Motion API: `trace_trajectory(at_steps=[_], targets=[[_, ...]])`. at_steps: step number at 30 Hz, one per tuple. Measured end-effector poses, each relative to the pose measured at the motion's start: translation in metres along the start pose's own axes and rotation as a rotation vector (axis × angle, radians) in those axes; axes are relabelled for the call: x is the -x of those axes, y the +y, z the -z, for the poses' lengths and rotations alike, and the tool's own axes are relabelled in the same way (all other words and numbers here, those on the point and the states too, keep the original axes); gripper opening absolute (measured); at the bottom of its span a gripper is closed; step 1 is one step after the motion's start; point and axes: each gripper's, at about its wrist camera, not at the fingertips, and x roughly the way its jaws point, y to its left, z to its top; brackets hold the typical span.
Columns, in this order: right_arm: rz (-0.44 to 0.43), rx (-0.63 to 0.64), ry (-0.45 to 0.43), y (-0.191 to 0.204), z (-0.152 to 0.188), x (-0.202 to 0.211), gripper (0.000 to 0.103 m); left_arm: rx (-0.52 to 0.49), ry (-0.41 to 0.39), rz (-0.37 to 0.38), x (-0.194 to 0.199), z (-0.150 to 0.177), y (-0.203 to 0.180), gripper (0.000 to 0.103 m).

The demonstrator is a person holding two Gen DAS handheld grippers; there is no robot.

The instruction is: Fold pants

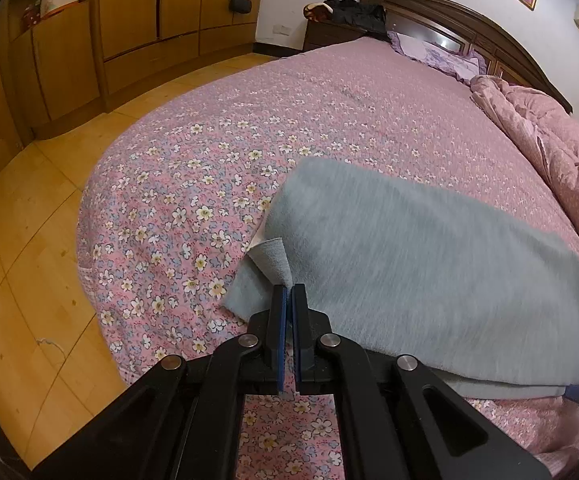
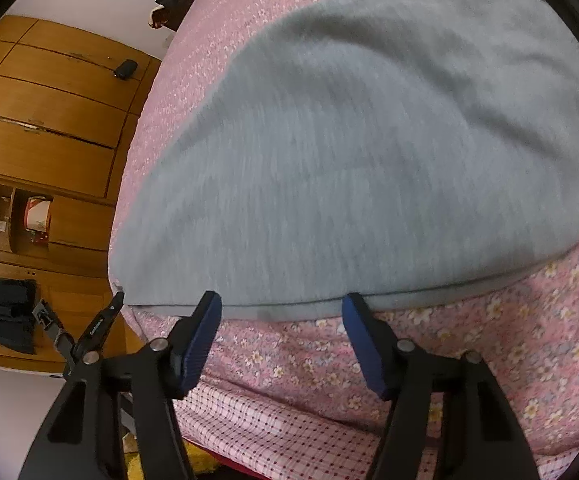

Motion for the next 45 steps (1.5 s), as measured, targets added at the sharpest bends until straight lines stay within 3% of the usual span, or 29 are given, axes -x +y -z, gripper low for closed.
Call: trace_trajectory(at_steps=[4,6,10,13,19,22,34,39,41,43,45], targets=[[-0.006,-0.03,-0.009,-0.006,-0.006,0.002,0.062,-0.001,0.003,-0.001,-0.001,0.001,-0.001,0.0],[-0.005,-0.053,-0.025,-0.008,-0.006,0.0,0.052,-0.002,0.004,-0.001,-0.001,0.001,-0.002,0.0],[0.021,-0.053,-0.07,-0.014,-0.008,0.009,0.012,-0.002,0.003,0.004,0.001,0.0,-0.002,0.0],[-0.011,-0.069,-0.091,-0.016,-0.007,0.014,0.006,-0.002,-0.008,0.011,0.007,-0.002,-0.002,0.0],[-0.023,-0.001,-0.143,-0.002,-0.002,0.034,0.004,0.015,-0.044,0.054,0.029,-0.01,0.005,0.0],[-0.012,0.056,-0.155,0.011,0.004,0.044,0.004,-0.002,-0.052,0.04,0.035,-0.009,0.007,0.0],[0.158,0.164,-0.03,0.017,0.003,0.017,0.005,0.0,0.062,0.013,0.0,0.01,0.017,0.0],[0.229,0.222,0.016,0.024,0.006,0.012,0.009,-0.024,0.052,-0.026,0.01,0.006,0.022,0.004],[0.256,0.277,0.019,0.036,0.005,0.014,0.019,-0.033,0.039,-0.036,0.018,0.003,0.026,0.004],[0.269,0.333,0.014,0.045,0.005,0.019,0.025,-0.049,0.02,-0.037,0.025,-0.002,0.027,0.009],[0.275,0.379,0.001,0.054,0.001,0.027,0.03,-0.074,0.002,-0.036,0.028,-0.009,0.027,0.021]])
